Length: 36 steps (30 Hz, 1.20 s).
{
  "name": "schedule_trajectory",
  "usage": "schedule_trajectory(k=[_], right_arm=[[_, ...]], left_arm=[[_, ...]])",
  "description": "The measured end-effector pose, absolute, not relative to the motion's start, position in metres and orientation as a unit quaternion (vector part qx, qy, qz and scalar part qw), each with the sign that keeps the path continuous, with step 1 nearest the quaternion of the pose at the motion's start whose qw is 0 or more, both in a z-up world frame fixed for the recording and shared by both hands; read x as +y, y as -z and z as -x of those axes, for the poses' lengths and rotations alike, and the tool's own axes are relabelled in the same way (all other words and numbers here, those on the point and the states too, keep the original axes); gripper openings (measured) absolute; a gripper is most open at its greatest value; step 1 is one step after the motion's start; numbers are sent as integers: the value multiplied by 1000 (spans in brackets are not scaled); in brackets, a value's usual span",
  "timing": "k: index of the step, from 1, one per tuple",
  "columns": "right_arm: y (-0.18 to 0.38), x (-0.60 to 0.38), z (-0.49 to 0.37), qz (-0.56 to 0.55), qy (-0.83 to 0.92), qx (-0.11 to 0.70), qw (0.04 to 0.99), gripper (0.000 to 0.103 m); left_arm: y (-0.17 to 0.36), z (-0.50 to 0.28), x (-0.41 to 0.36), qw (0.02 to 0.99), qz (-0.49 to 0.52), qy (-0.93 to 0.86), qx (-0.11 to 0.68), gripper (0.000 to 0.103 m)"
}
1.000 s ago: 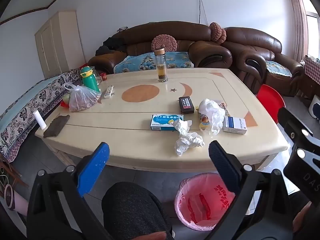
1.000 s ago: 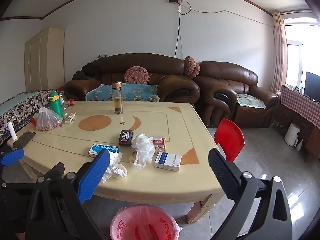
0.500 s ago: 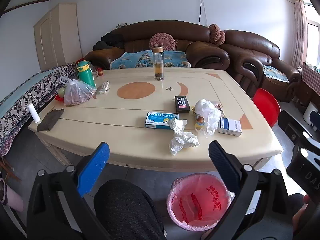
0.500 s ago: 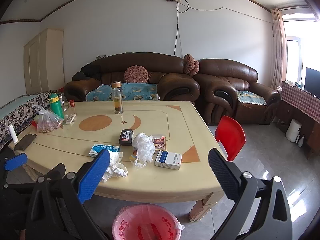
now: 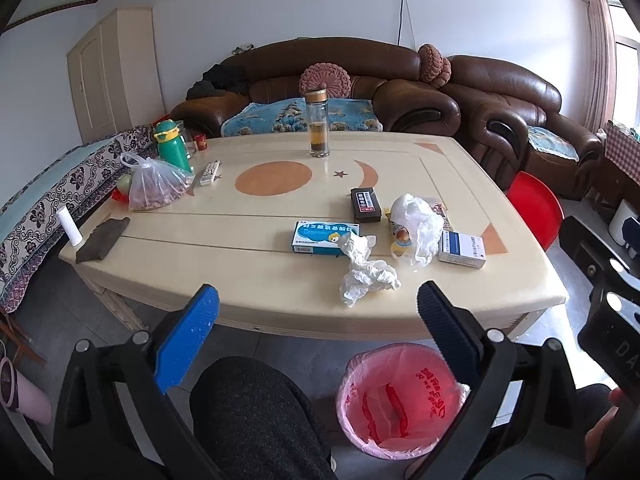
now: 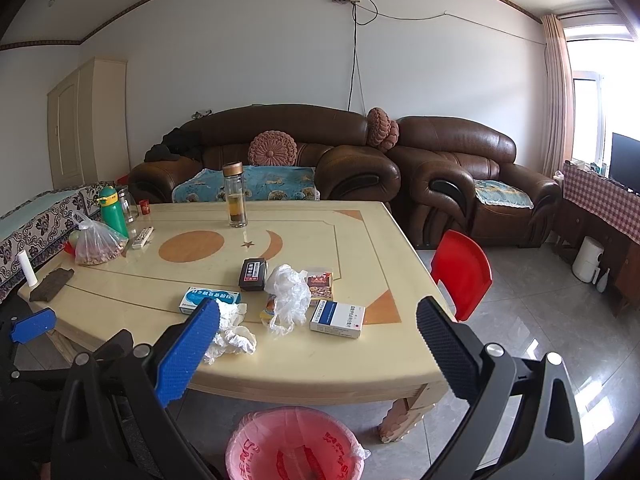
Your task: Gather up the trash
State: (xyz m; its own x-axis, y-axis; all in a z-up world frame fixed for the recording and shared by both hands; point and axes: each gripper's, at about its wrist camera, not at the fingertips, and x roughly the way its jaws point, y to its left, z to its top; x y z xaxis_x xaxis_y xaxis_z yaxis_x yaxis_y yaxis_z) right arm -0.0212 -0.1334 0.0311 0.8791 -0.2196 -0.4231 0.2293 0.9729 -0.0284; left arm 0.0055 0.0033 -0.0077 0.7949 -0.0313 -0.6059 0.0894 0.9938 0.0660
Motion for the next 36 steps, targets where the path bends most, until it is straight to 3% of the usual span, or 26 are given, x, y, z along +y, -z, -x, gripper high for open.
schedule_trajectory(k=[36], right_arm=[[-32, -134, 20, -13, 115, 219, 969, 97]], left_arm=[[5, 1, -1, 948, -52, 34, 313, 97]])
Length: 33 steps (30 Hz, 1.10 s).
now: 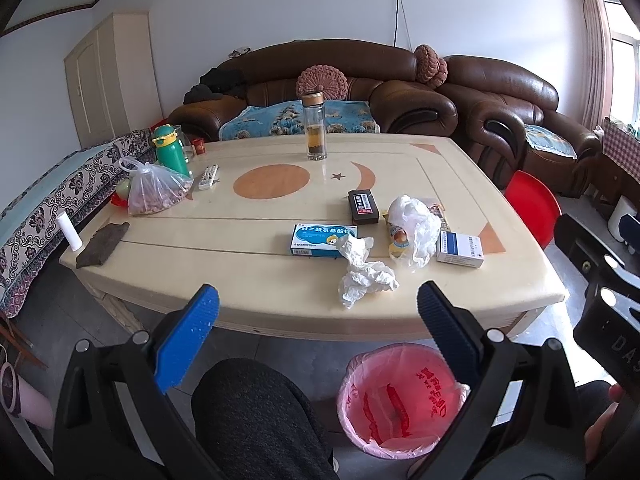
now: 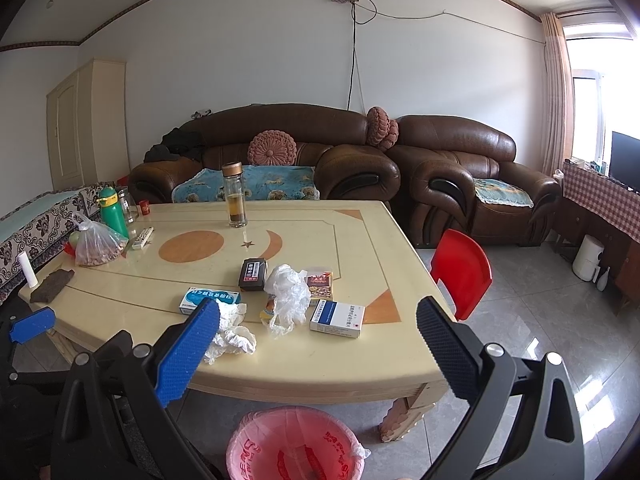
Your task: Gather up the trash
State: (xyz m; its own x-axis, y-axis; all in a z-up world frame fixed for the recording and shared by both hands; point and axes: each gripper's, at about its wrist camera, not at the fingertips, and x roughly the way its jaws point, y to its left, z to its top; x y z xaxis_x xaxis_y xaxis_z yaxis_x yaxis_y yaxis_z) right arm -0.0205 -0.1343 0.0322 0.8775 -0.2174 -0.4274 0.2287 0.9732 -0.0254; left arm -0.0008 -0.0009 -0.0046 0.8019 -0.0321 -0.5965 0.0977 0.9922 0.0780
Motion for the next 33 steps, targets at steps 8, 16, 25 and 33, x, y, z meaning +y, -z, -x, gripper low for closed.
schedule_trajectory(k=[8, 16, 25, 33], right_arm=[[-33, -134, 20, -14, 115, 219, 969, 97], [-33, -135, 20, -14, 114, 219, 969, 97], [-27, -151, 14, -36, 96, 224, 969, 97], [10, -168, -20, -30, 92, 273, 957, 97]], left_arm=[[3, 0, 1, 947, -51, 35, 314, 97], [2, -2, 0, 947, -50, 37, 316, 97], [18, -25, 22, 937, -2, 34, 348, 97], [62, -64, 25, 907, 5, 43, 418, 97]])
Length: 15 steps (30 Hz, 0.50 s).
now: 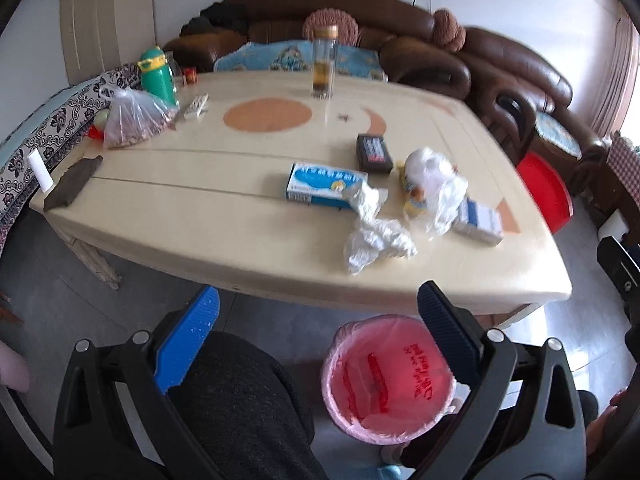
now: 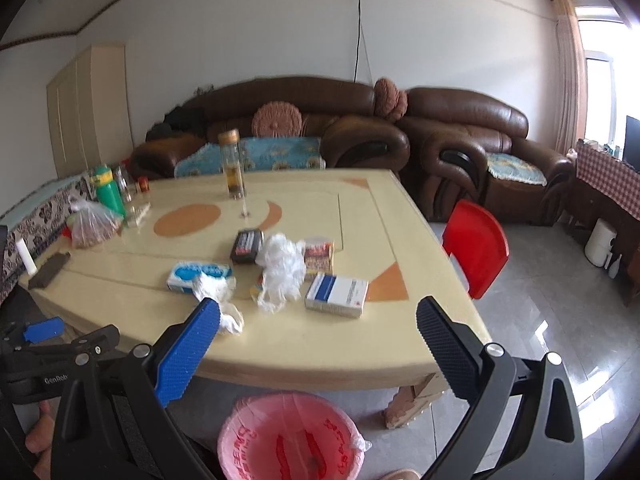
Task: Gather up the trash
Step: 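Reach the left gripper to the crumpled white tissue while the right gripper approaches the white-and-blue tablet box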
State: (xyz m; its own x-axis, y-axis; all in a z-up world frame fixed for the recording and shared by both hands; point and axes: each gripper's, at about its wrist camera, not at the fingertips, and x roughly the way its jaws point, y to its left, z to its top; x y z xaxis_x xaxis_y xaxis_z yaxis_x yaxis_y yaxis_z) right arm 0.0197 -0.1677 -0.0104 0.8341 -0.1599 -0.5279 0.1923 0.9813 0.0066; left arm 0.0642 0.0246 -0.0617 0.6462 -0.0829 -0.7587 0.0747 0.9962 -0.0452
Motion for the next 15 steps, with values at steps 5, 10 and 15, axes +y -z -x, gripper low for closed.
schedule_trajectory(k=[5, 10, 15], right_arm=[[42, -188, -37, -62, 76, 286, 953, 97], [62, -218, -57, -78, 63, 294, 951, 97], [71, -228, -92, -9, -5, 331, 944, 97]], left_arm=[[76, -81, 21, 901, 4, 52, 431, 97], [93, -105, 10, 889, -4, 68, 454, 97], [110, -132, 1, 876, -9, 67, 478, 97]])
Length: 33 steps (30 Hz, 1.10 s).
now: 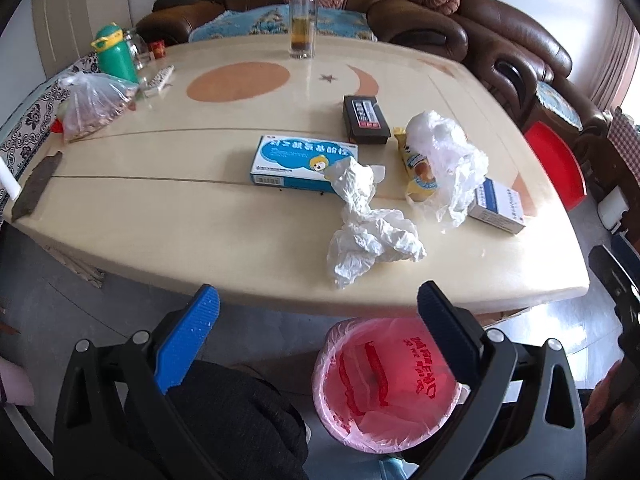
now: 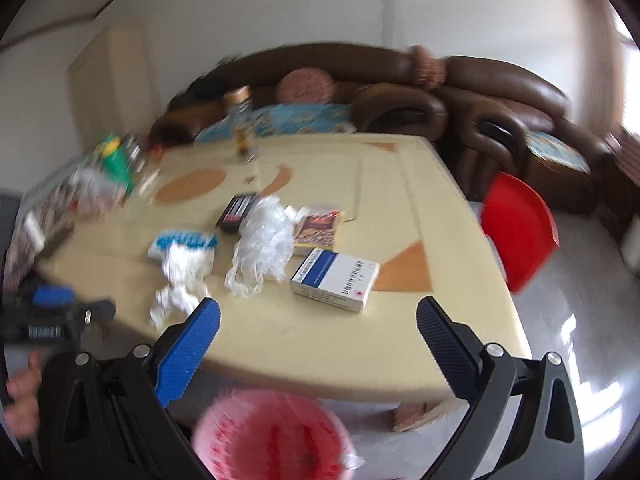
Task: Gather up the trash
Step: 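Reach the left gripper to the crumpled white tissue while the right gripper approaches the white-and-blue tablet box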
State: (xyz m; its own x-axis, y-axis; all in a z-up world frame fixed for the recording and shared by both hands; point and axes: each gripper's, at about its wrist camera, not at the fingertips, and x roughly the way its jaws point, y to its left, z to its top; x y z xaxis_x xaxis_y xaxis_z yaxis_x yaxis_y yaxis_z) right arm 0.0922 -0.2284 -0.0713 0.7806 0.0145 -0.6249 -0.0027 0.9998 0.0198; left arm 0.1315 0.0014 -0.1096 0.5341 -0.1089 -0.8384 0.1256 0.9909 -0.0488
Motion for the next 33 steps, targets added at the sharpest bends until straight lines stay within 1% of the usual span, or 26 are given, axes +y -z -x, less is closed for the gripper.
schedule_trajectory(k=[3, 6, 13, 23, 33], right_arm=[[76, -228, -117, 56, -48, 364, 928, 97], [83, -231, -138, 93, -77, 395, 911, 97], [90, -248, -172, 62, -156, 419, 893, 97], [109, -255, -224, 133, -240, 458, 846, 97], [135, -247, -245, 188, -280, 485, 807, 97]], left_arm=[[120, -147, -6, 869, -11, 65, 490, 97], [129, -160, -14, 862, -16, 64, 502, 97], [143, -181, -32, 848, -46, 65, 524, 97], [164, -204, -44, 823, -63, 67, 560, 97], [164, -211, -54, 813, -73, 89, 570, 97]])
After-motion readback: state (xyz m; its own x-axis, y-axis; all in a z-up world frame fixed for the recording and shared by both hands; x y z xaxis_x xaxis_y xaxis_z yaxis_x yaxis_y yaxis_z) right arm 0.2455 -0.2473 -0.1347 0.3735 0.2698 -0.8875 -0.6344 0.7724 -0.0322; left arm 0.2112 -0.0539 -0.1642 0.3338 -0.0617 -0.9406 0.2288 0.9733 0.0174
